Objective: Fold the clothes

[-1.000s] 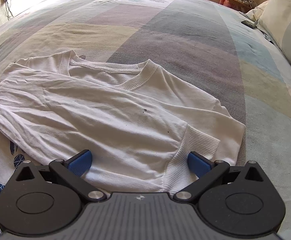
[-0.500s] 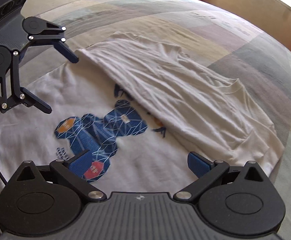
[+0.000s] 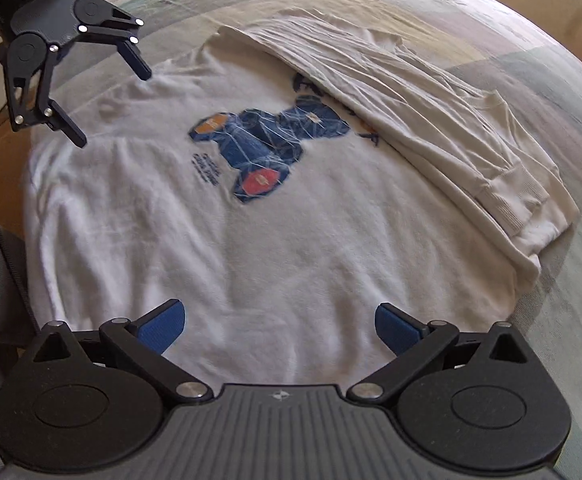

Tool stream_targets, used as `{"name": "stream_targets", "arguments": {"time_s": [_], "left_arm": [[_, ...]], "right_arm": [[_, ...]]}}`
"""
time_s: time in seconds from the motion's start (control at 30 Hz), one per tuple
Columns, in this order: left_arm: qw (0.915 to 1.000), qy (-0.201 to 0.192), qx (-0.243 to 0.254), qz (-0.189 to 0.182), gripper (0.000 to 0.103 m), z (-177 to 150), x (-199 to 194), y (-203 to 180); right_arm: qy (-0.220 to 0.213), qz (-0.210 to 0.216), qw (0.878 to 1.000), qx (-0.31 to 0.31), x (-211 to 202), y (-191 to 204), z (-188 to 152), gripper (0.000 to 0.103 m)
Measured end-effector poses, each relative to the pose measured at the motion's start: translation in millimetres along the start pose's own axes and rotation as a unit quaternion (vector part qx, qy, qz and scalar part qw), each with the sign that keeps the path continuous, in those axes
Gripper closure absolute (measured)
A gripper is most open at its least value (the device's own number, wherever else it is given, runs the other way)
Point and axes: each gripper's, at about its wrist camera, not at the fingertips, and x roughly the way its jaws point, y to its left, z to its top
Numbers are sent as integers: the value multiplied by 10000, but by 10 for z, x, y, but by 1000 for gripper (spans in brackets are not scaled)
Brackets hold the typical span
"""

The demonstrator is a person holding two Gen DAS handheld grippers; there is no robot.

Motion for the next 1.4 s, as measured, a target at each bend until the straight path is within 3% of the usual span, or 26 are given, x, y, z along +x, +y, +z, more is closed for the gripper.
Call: {"name": "stream_targets", "arguments": {"time_s": [0.07, 0.17, 0.27, 0.37, 0.57, 0.87, 0.97, 1.13, 1.23, 1.3, 1.4], "left_arm": [[9997, 80, 171, -120, 3, -15, 97, -128], [9987, 156, 489, 17, 1, -333, 48, -176], [9976, 358, 590, 106, 1, -554, -68, -161], [9971, 609, 436, 153, 2, -507, -124, -131], [9974, 573, 318, 283, 1, -386, -9, -157], [9971, 573, 432, 267, 2, -672, -221, -61], [9976, 98, 603, 310, 2, -607, -328, 44], [9946, -640, 753, 318, 2, -410, -235, 282], [9936, -840, 721, 239, 2, -319, -104, 359], [9954, -730, 595, 152, 2, -356, -23, 405], [9978, -511, 422, 19, 2, -555, -1, 479]], "right_arm": [[47, 168, 9997, -163, 65, 136, -36, 0], [113, 145, 9990, -399, 103, 244, -178, 0], [92, 79, 9992, -389, -19, 188, -397, 0], [178, 25, 9988, -460, -81, 157, -533, 0], [116, 106, 9990, -427, -49, 119, -542, 0], [-165, 97, 9988, -457, -69, 118, -612, 0], [-54, -44, 9993, -359, -73, 163, -575, 0], [705, -281, 9971, -3, -12, 217, -273, 0], [429, -655, 9953, 578, -23, 200, -53, 0], [265, -845, 9904, 1060, 19, 168, 68, 0], [359, -921, 9825, 1581, 171, 120, 123, 0]]}}
